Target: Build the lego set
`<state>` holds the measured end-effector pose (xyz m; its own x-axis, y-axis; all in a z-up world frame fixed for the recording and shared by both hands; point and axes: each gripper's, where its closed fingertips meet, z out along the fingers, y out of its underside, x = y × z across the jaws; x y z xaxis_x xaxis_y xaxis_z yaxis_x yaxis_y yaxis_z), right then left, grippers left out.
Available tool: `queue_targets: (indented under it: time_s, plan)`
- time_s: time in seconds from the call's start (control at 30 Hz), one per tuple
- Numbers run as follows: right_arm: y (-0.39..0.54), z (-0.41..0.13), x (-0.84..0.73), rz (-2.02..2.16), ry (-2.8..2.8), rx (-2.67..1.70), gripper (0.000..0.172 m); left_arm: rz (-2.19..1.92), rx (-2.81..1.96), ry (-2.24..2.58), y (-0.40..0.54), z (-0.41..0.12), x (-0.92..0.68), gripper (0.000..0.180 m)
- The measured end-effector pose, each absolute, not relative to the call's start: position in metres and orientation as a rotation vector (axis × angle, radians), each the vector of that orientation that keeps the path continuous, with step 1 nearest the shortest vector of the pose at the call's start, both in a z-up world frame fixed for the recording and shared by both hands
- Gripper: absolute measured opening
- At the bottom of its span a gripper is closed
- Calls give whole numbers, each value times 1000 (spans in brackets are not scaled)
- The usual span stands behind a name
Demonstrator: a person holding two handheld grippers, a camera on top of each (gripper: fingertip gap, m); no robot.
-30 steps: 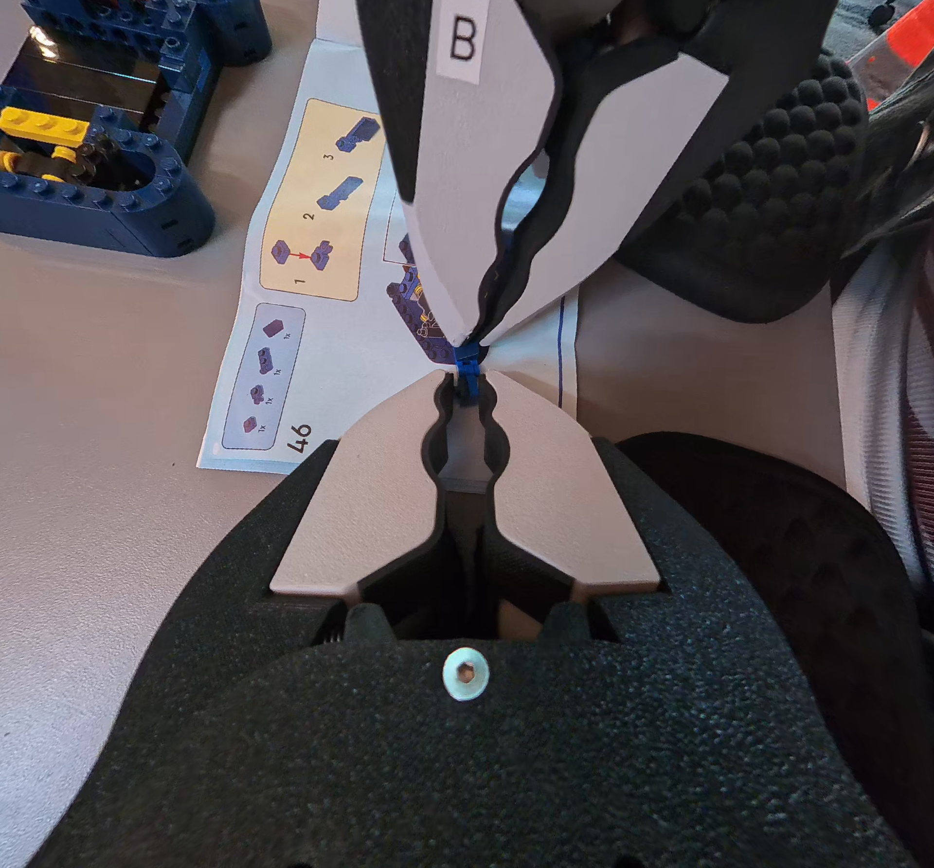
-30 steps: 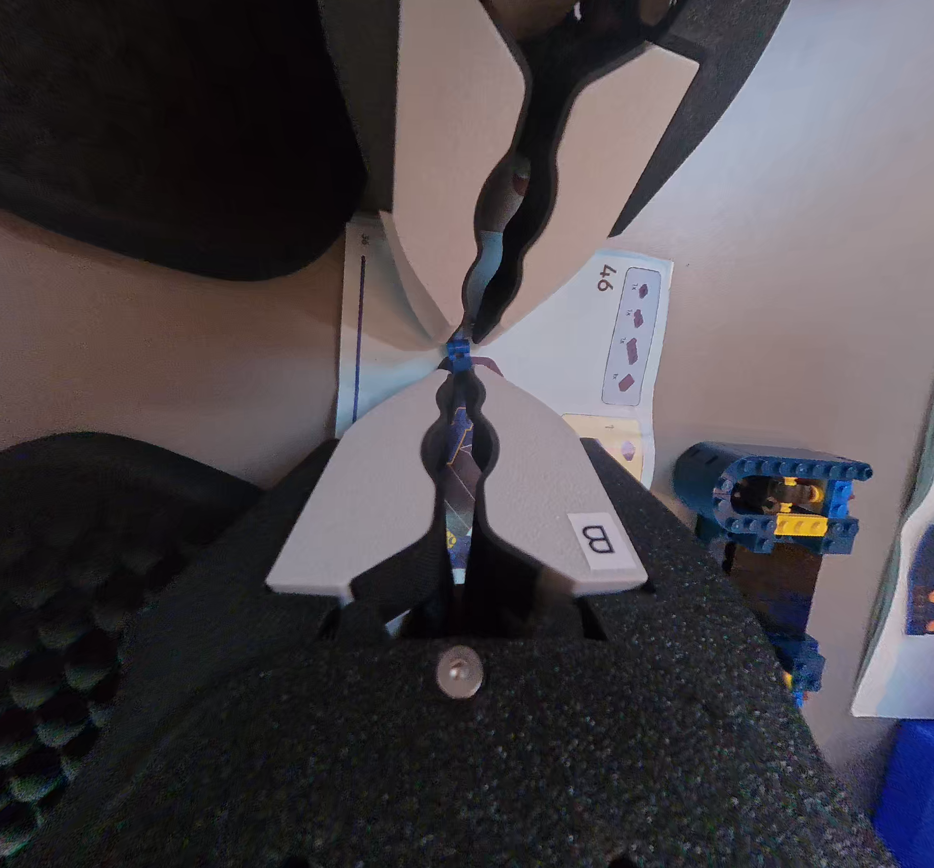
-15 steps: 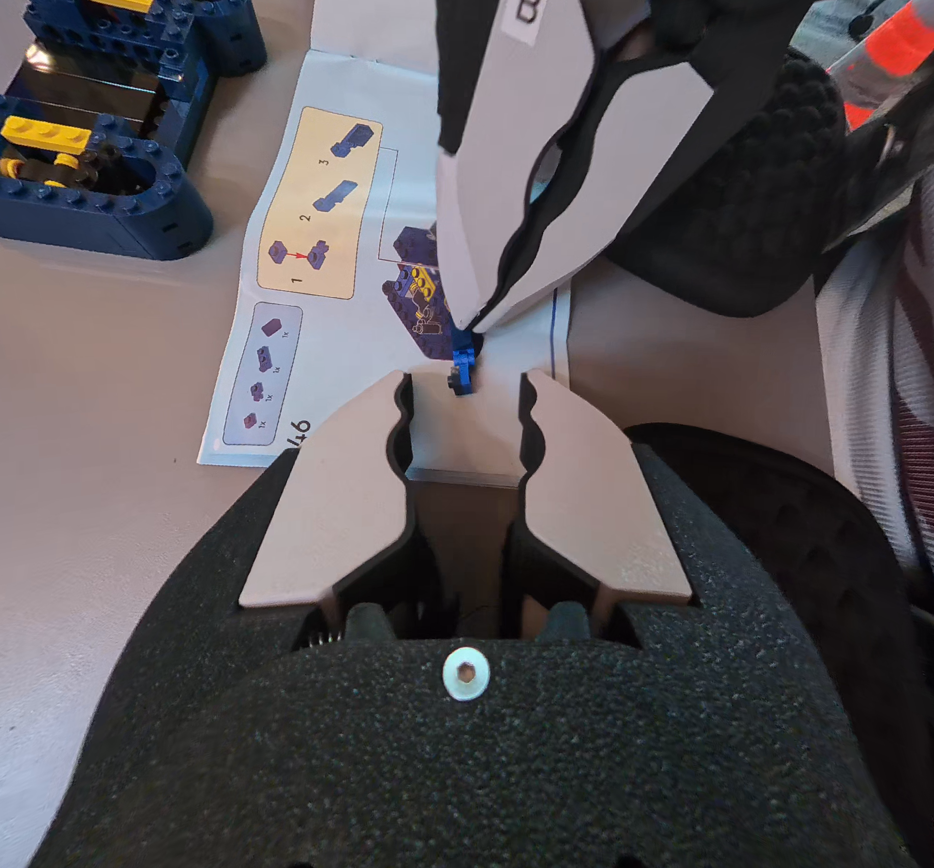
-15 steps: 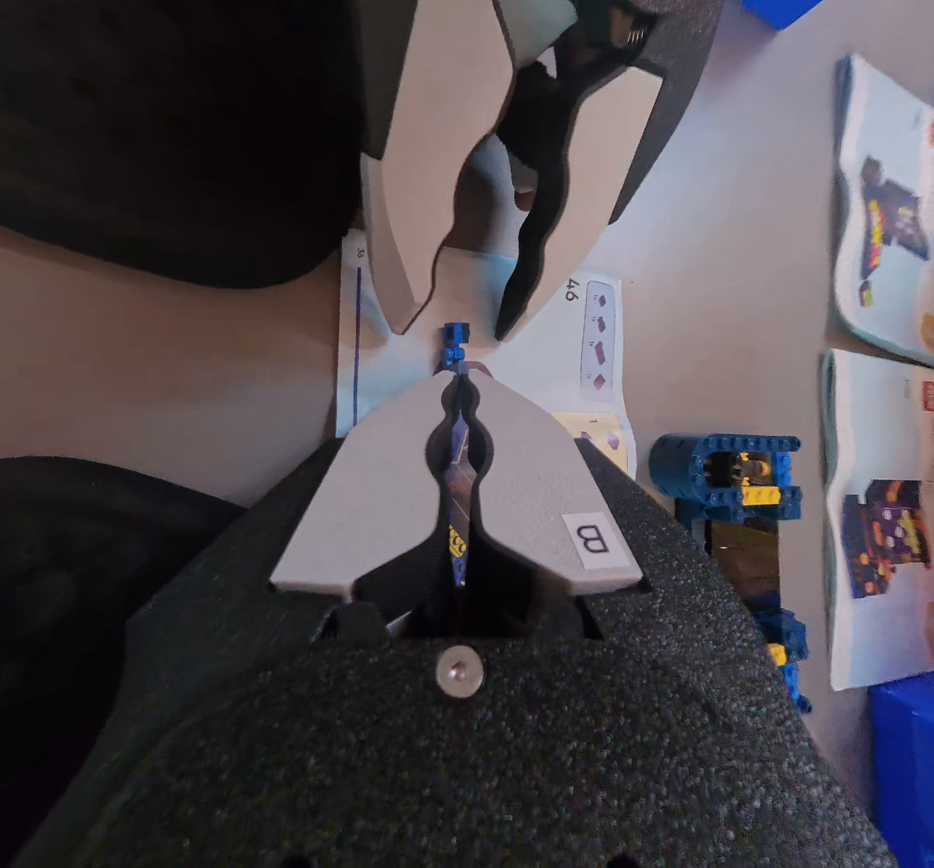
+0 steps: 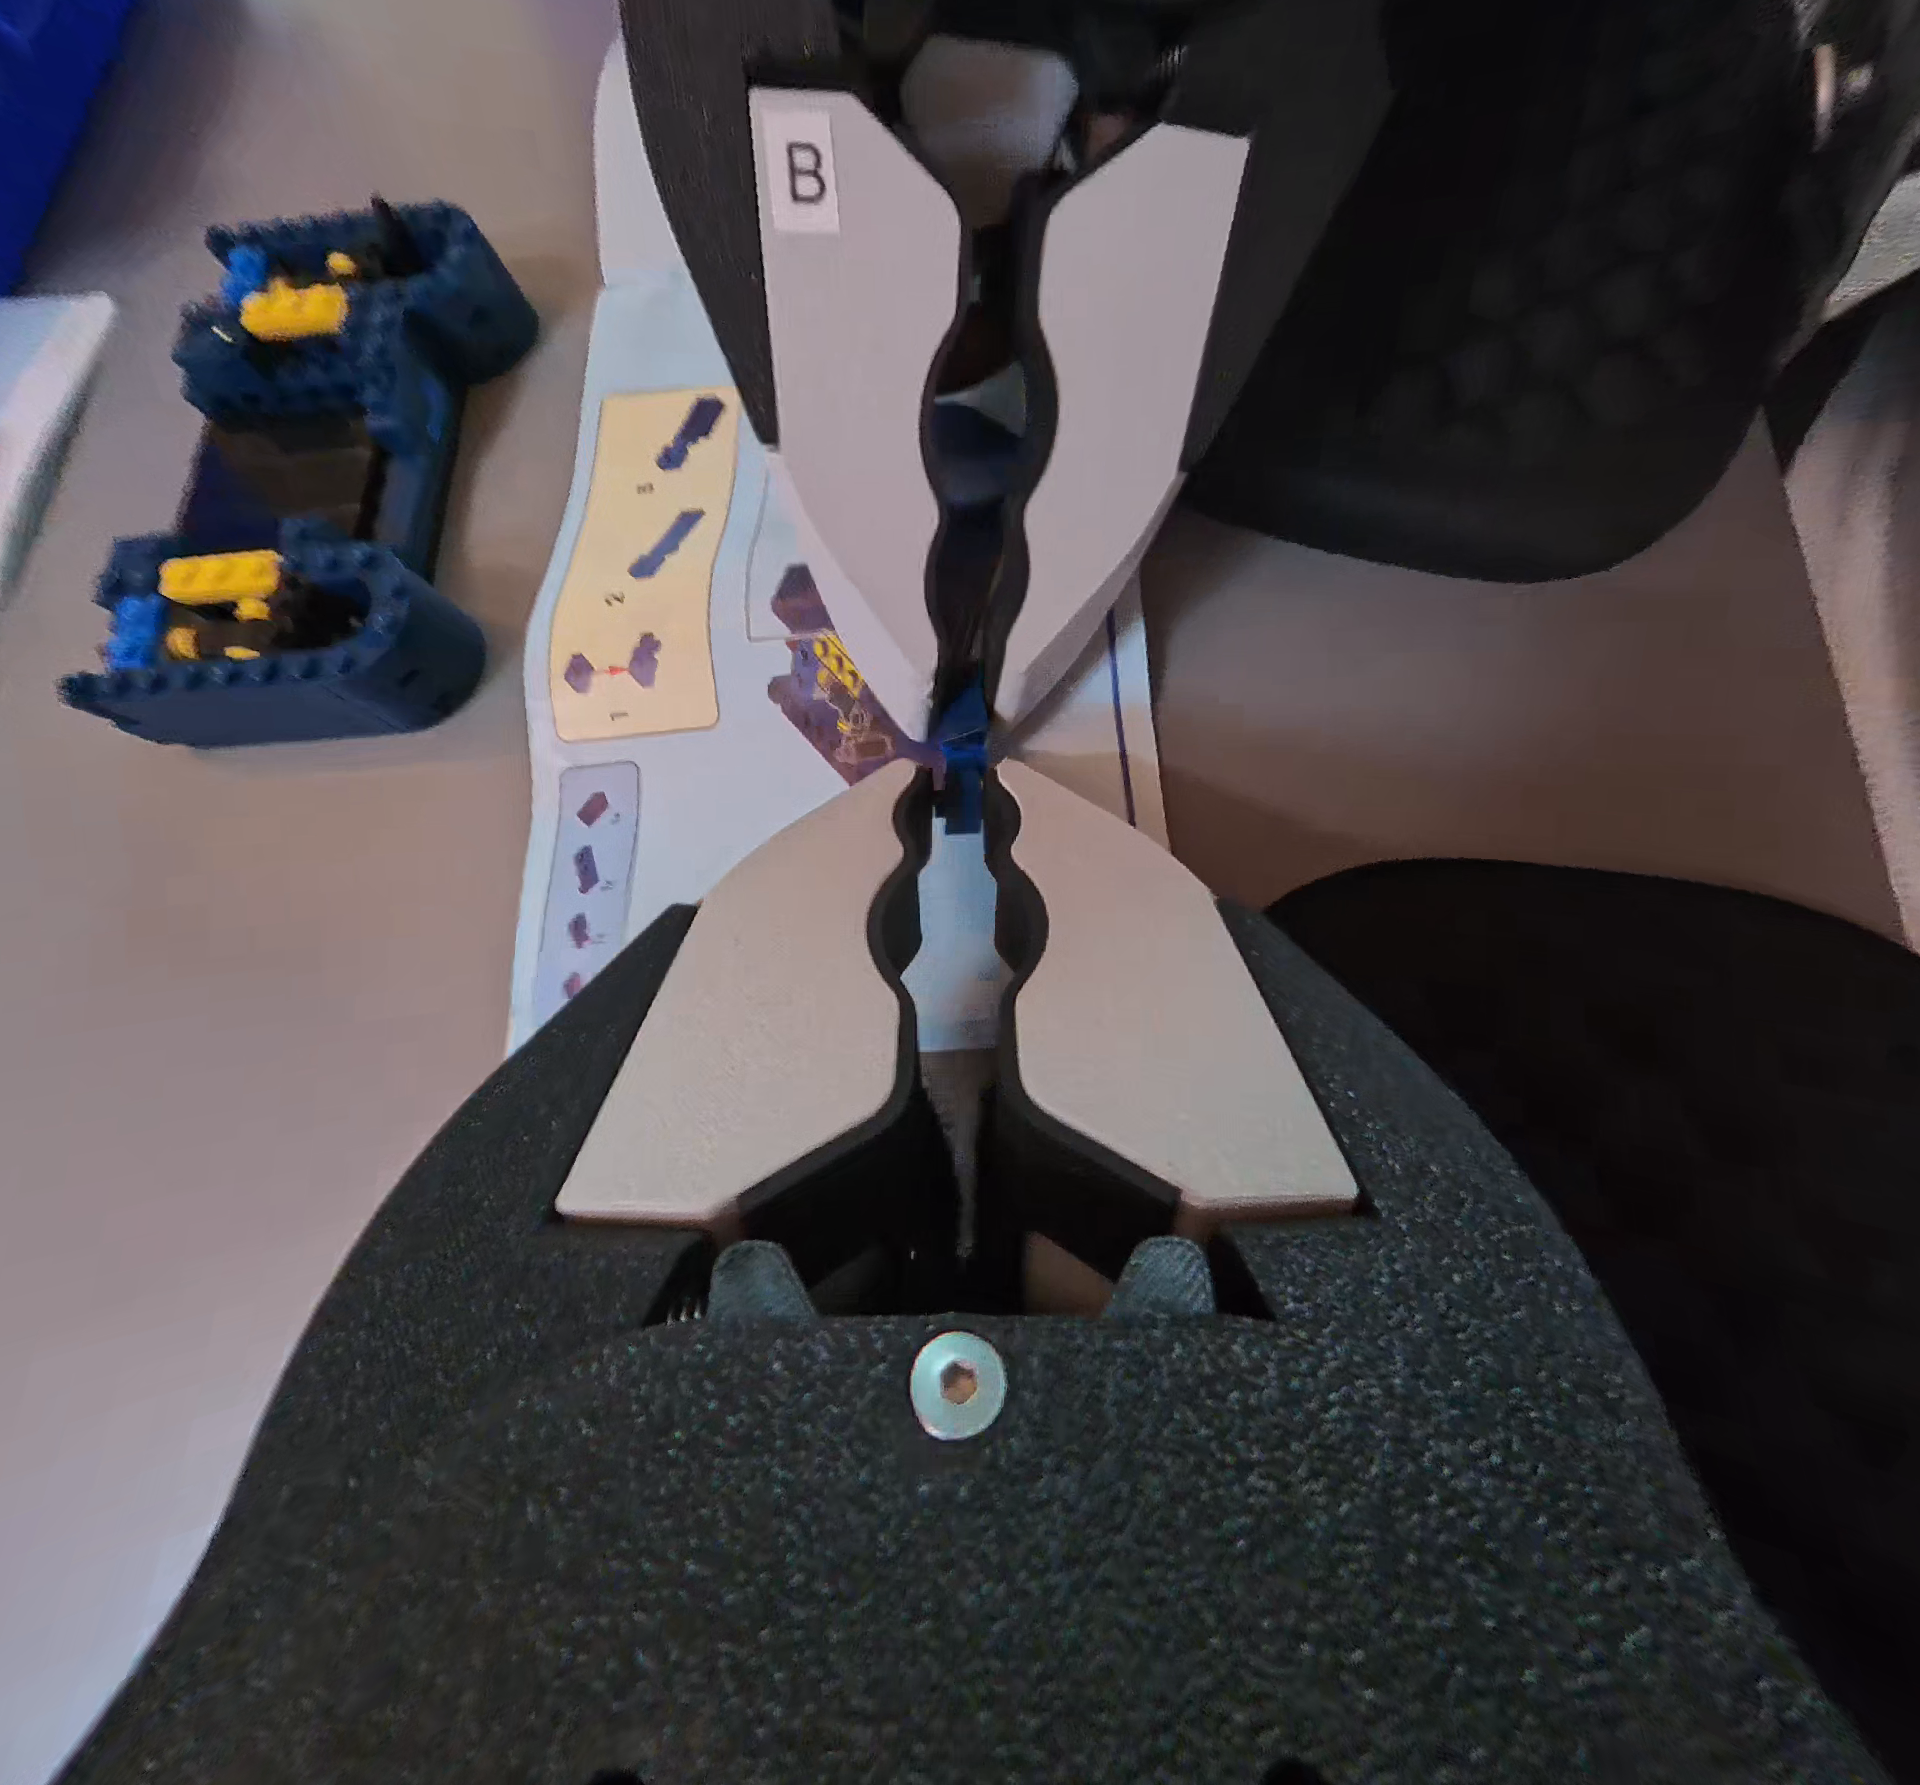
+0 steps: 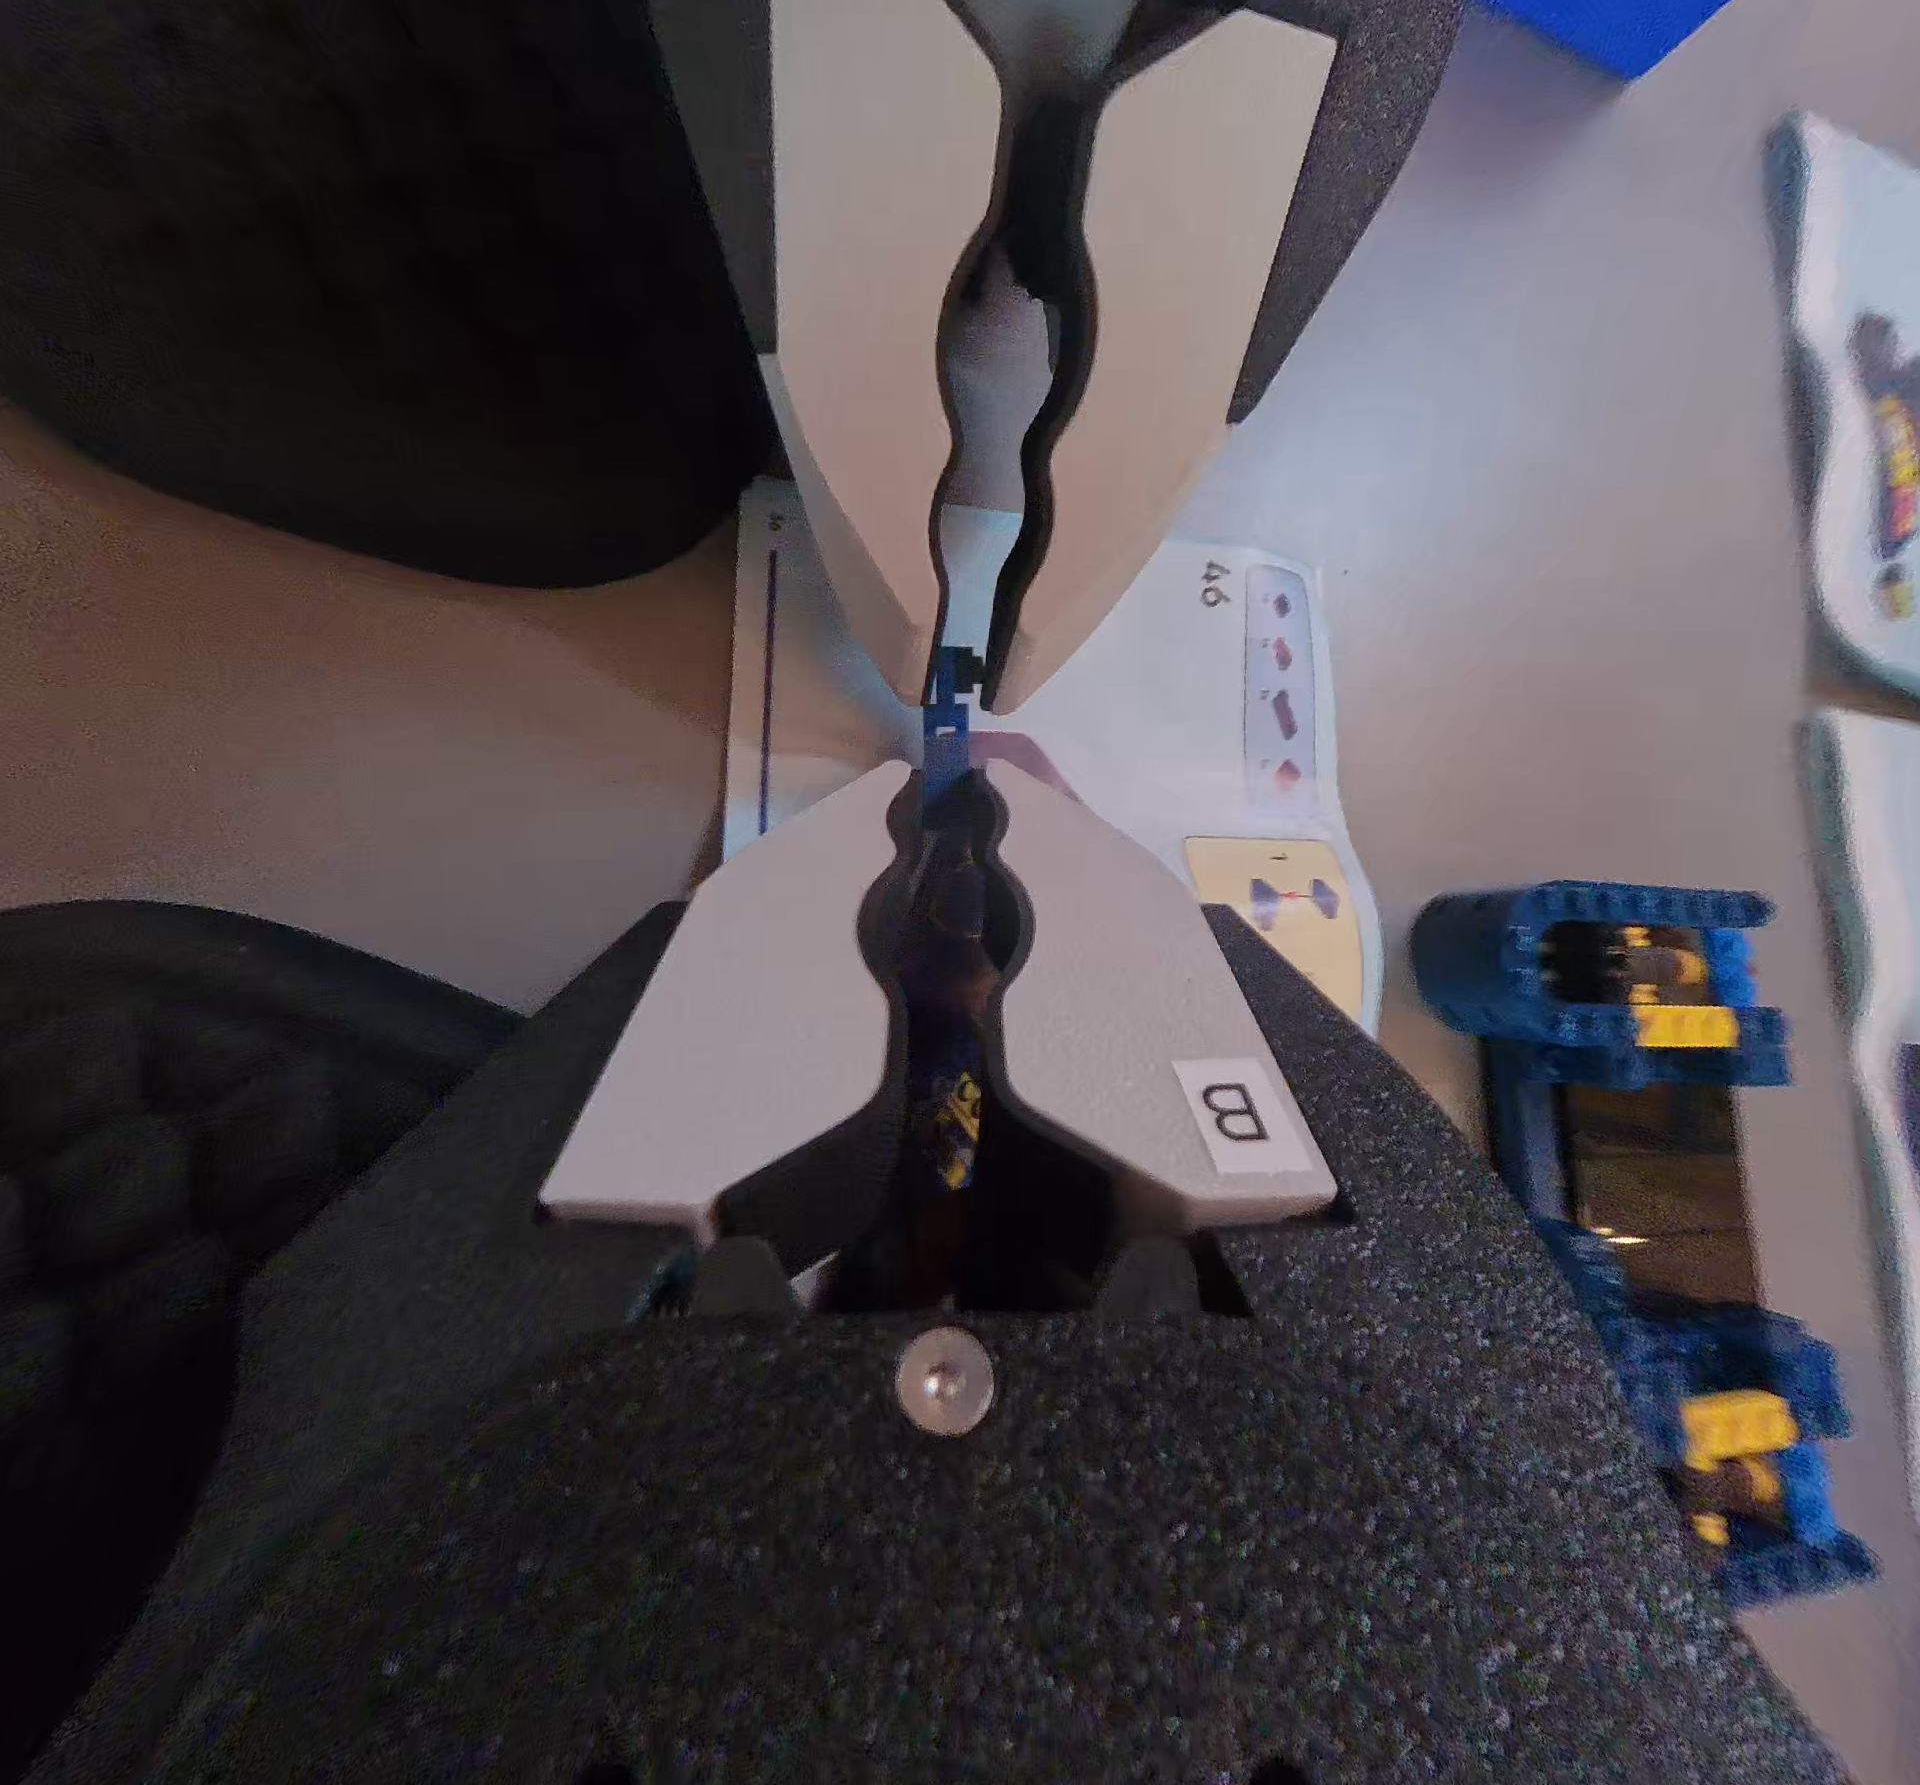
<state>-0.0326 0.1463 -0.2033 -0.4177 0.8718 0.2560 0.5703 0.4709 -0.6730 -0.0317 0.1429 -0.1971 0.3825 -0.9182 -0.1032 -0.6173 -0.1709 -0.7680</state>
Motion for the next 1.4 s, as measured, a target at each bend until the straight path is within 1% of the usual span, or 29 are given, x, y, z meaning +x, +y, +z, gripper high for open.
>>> queue_targets:
  time_s: [0.07,0.13,0.23,0.3,0.37,0.43,0.57,0.67,0.7,0.83,0.93,0.97,1.0,1.13,1.4]
  plan:
    - [152,-191,-35,607,-2073,-1099,8,-480,-1837,1268,149,-186,-33,10]
    - [161,-170,-38,513,-1951,-957,8,-507,-1810,1159,156,-171,-37,21]
    - [175,-141,-36,292,-1804,-771,8,-656,-1812,971,162,-153,-41,27]
    - [179,-129,-35,142,-1755,-665,8,-829,-1822,856,161,-143,-37,28]
    - [181,-125,-34,55,-1731,-620,8,-981,-1781,737,161,-130,-32,25]
    - [180,-124,-33,34,-1726,-607,8,-1038,-1733,670,163,-120,-31,20]
    - [176,-120,-32,42,-1705,-594,7,-933,-1751,704,165,-124,-30,13]
    - [171,-114,-30,36,-1683,-555,7,-902,-1719,755,161,-122,-24,5]
    - [170,-111,-29,33,-1671,-539,8,-898,-1699,766,159,-119,-23,0]
    - [167,-110,-26,35,-1685,-519,8,-1016,-1688,752,153,-115,-21,0]
    - [170,-115,-25,22,-1733,-556,7,-1067,-1740,714,155,-120,-21,19]
    - [170,-118,-25,17,-1758,-574,8,-1066,-1743,712,155,-121,-20,21]
    - [170,-118,-26,9,-1766,-580,7,-1060,-1738,709,155,-120,-20,21]
    - [165,-116,-27,11,-1787,-567,8,-1061,-1723,699,155,-117,-20,9]
    - [163,-110,-27,-7,-1786,-544,7,-1145,-1684,645,154,-111,-20,10]
